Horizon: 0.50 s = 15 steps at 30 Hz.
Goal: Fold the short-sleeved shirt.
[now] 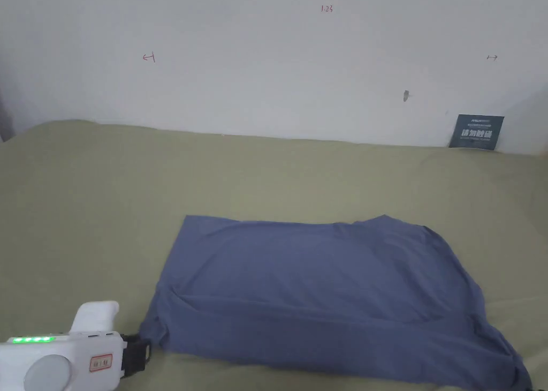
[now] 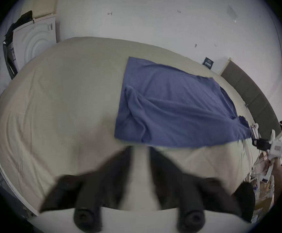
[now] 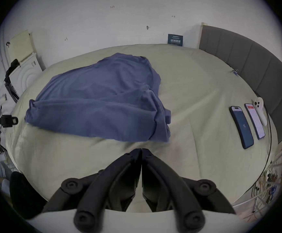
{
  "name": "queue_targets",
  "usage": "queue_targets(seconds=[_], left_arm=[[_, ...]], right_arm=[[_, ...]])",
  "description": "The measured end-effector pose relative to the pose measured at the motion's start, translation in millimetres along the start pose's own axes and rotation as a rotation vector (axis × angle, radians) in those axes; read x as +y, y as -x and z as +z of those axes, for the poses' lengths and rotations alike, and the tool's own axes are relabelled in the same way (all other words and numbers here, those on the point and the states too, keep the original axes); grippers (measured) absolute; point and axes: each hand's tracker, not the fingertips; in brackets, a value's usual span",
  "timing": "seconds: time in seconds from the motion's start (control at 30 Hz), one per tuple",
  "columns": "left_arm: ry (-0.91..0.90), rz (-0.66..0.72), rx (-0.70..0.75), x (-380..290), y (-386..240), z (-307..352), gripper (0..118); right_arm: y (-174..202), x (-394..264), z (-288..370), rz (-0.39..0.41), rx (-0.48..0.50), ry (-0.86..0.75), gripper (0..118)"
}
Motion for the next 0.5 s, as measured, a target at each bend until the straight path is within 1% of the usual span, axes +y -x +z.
queue_targets(seconds=[0.03,0.07,0.1,0.13,0.17,0.3,0.43,0.5], left_arm=[[-0.005,0.007,0.001,6.1,0.4,-3.7,81],[-0.012,0.014,0.002,11.5,1.6,-8.4,103],[-0.016,0.019,-0.024,15.2,2.5,-12.2,108],[-0.034,0.017,-0.056,17.9,-1.4,-16.4,107],[-0.025,0.012,-0.048,22.0,-2.4,-23.2,107],[0.015,-0.025,0.068,28.7,-2.9,-50.1,107],[0.024,0.021,0.103,28.7,9.4,-63.6,107],[0.043,0.051,0.099,26.3,16.6,-68.5,106]], right_arm=[[-0.2,2.0,0.3,0.004,-0.002,-0.005,7],[-0.7,3.7,0.4,0.004,-0.002,-0.007,7],[-2.4,4.1,0.2,0.004,-0.003,-0.009,7],[-3.0,4.9,0.4,0.005,-0.005,-0.011,7],[-3.9,5.4,0.5,0.005,-0.004,-0.014,7],[-5.5,5.6,0.4,0.012,0.007,-0.03,7],[-6.4,7.7,-2.7,0.025,0.009,-0.031,7],[-7.1,9.7,-6.1,0.026,0.004,-0.034,7]])
